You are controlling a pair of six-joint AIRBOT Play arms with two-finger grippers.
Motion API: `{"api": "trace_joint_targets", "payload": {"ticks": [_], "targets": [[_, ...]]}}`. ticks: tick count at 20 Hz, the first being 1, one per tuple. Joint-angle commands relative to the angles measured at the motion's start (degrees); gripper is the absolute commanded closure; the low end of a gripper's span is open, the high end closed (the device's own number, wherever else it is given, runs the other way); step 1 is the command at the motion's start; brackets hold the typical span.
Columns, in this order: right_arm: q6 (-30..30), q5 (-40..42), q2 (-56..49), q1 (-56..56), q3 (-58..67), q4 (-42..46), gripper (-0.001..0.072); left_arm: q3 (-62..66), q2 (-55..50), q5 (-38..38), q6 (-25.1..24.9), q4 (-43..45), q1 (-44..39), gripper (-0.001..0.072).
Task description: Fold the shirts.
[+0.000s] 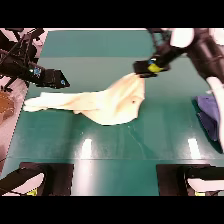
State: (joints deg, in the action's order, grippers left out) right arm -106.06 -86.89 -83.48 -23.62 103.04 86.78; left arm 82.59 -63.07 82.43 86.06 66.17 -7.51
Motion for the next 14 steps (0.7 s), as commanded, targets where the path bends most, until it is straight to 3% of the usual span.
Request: {"api": "trace_joint_targets", "payload": {"ticks": [1, 5, 9, 12, 14], "targets": [[3.28, 0.55, 8.24, 6.91, -11.76, 3.39, 0.069, -0.26, -0.02, 2.19, -0.7, 2.12, 0.0, 0.0165], [7.13, 5.46, 15.43, 15.56, -26.12, 3.28, 0.0691, -3.15, -0.02, 4.17, -1.79, 8.9, 0.0, 0.0165], [9.97, 9.6, 19.47, 24.26, -35.82, 2.73, 0.0691, -13.18, -0.02, 2.91, -7.37, 9.57, 0.0, 0.0164], [10.25, 11.78, 20.81, 28.68, -40.06, -2.64, 0.0691, -22.67, -0.02, -3.61, -18.03, 16.17, 0.0, 0.0165], [11.65, 13.4, 21.38, 29.49, -42.16, -5.57, 0.0691, -26.38, -0.02, -11.76, -26.29, 20.33, 0.0, 0.0165]]}}
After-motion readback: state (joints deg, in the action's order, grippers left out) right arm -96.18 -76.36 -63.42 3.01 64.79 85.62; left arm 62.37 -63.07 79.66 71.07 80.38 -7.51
